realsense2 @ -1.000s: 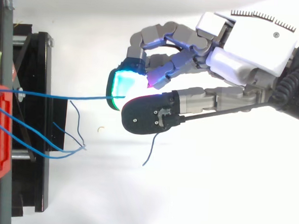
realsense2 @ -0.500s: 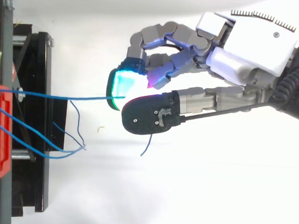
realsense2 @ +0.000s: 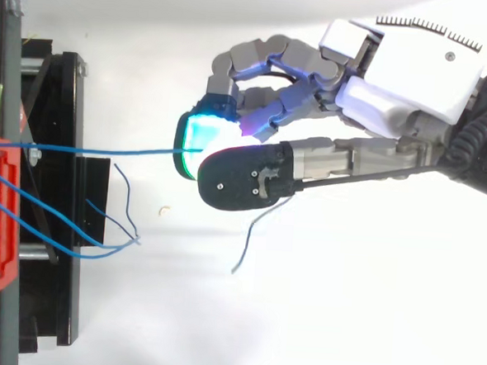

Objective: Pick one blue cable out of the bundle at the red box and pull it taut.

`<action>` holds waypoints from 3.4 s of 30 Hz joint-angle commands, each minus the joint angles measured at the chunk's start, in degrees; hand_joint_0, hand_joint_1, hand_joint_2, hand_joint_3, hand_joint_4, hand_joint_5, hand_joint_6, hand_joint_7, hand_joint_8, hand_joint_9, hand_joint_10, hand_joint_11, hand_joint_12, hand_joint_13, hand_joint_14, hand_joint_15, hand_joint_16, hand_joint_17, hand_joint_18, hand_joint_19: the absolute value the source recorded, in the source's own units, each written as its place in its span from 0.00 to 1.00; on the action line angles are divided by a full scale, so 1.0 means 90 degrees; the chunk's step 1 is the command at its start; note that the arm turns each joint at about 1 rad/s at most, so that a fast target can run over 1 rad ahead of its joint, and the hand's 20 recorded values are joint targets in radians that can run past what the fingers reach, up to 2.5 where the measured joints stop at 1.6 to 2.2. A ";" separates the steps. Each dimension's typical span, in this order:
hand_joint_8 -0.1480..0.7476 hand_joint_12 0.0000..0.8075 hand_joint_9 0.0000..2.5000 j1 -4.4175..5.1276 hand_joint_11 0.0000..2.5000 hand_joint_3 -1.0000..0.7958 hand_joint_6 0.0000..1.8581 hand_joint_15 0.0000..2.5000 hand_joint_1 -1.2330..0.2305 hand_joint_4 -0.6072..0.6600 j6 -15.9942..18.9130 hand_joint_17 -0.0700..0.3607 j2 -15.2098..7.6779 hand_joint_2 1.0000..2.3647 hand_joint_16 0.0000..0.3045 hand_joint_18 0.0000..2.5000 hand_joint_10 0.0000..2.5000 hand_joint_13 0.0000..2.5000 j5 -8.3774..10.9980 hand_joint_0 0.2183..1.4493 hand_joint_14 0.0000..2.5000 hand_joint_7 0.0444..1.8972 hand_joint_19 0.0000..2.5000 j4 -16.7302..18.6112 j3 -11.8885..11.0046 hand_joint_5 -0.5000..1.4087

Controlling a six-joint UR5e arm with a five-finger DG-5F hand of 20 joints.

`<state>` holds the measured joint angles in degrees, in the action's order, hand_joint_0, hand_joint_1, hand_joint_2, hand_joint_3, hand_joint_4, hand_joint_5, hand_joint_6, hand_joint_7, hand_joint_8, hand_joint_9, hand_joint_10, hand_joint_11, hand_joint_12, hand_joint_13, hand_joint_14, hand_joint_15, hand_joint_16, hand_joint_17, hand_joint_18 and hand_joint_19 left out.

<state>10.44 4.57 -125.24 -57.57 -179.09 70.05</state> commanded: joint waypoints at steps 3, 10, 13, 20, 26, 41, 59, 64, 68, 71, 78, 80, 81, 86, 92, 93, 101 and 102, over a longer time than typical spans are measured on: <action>0.42 0.36 0.38 0.0002 0.28 0.36 0.45 0.09 0.47 0.44 0.0000 0.37 0.0000 0.01 0.13 0.16 0.01 0.17 0.0000 0.31 0.00 0.61 0.15 -0.0004 0.0000 0.20; 0.43 0.38 0.39 0.0002 0.30 0.41 0.45 0.09 0.41 0.46 0.0000 0.39 0.0000 0.01 0.14 0.17 0.01 0.18 0.0000 0.31 0.00 0.63 0.15 -0.0004 0.0000 0.20; 0.44 0.39 0.39 0.0002 0.31 0.41 0.45 0.10 0.39 0.47 0.0000 0.39 0.0000 0.01 0.14 0.17 0.01 0.18 0.0000 0.31 0.00 0.63 0.14 0.0006 0.0000 0.20; 0.45 0.39 0.39 -0.0008 0.32 0.44 0.46 0.10 0.31 0.50 0.0000 0.39 0.0000 0.01 0.14 0.18 0.01 0.18 0.0000 0.32 0.00 0.64 0.14 -0.0004 0.0000 0.20; 0.42 0.37 0.38 0.0002 0.33 0.34 0.47 0.10 0.33 0.50 0.0000 0.38 0.0000 0.00 0.13 0.16 0.01 0.17 0.0000 0.30 0.00 0.59 0.15 0.0006 0.0000 0.19; 0.45 0.40 0.38 0.0002 0.31 0.28 0.46 0.09 0.43 0.52 0.0000 0.40 0.0000 0.00 0.15 0.16 0.01 0.17 0.0000 0.22 0.00 0.56 0.15 0.0006 0.0000 0.20; 0.46 0.41 0.40 0.0002 0.33 0.49 0.47 0.10 0.31 0.46 0.0000 0.40 0.0000 0.01 0.15 0.20 0.01 0.21 0.0000 0.32 0.00 0.60 0.13 -0.0004 0.0000 0.20; 0.46 0.41 0.41 0.0002 0.33 0.51 0.47 0.10 0.29 0.45 0.0000 0.41 0.0000 0.01 0.15 0.21 0.01 0.21 0.0000 0.32 0.00 0.61 0.13 0.0006 0.0000 0.20; 0.46 0.41 0.41 0.0002 0.33 0.51 0.47 0.11 0.28 0.46 0.0000 0.41 0.0000 0.01 0.15 0.21 0.01 0.22 0.0000 0.32 0.00 0.62 0.13 0.0006 0.0000 0.21; 0.46 0.41 0.41 0.0002 0.33 0.51 0.47 0.11 0.28 0.46 0.0000 0.41 0.0000 0.01 0.15 0.21 0.01 0.22 0.0000 0.32 0.00 0.63 0.13 0.0006 0.0000 0.21; 0.46 0.41 0.41 0.0002 0.32 0.51 0.47 0.11 0.28 0.46 0.0000 0.41 0.0000 0.01 0.15 0.21 0.01 0.22 0.0000 0.32 0.00 0.63 0.13 -0.0004 0.0000 0.21; 0.46 0.41 0.41 -0.0008 0.33 0.51 0.47 0.11 0.28 0.46 0.0000 0.41 0.0000 0.01 0.15 0.21 0.01 0.22 0.0000 0.32 0.00 0.63 0.13 -0.0004 0.0000 0.21; 0.46 0.41 0.41 0.0002 0.33 0.51 0.47 0.11 0.28 0.46 0.0000 0.41 0.0000 0.01 0.15 0.21 0.01 0.22 0.0000 0.32 0.00 0.63 0.13 -0.0004 0.0000 0.21; 0.46 0.41 0.40 0.0002 0.32 0.51 0.47 0.11 0.28 0.46 0.0000 0.41 0.0000 0.01 0.15 0.21 0.01 0.22 0.0000 0.32 0.00 0.63 0.13 0.0006 0.0000 0.21; 0.45 0.41 0.40 0.0002 0.32 0.51 0.47 0.10 0.29 0.46 0.0000 0.41 0.0000 0.01 0.15 0.21 0.01 0.22 0.0000 0.32 0.00 0.62 0.13 0.0006 0.0000 0.21; 0.45 0.41 0.40 0.0002 0.32 0.51 0.47 0.11 0.29 0.46 0.0000 0.41 0.0000 0.01 0.15 0.21 0.01 0.22 0.0000 0.32 0.00 0.62 0.13 0.0006 0.0000 0.21; 0.46 0.41 0.40 0.0002 0.31 0.51 0.47 0.10 0.29 0.46 0.0000 0.41 0.0000 0.01 0.15 0.21 0.01 0.21 0.0000 0.32 0.00 0.62 0.13 -0.0004 0.0000 0.21; 0.45 0.41 0.40 0.0002 0.32 0.51 0.47 0.10 0.29 0.46 0.0000 0.41 0.0000 0.01 0.15 0.21 0.00 0.21 -0.0010 0.32 0.00 0.62 0.13 0.0006 0.0000 0.21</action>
<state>10.44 4.57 -125.24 -57.58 -179.06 70.05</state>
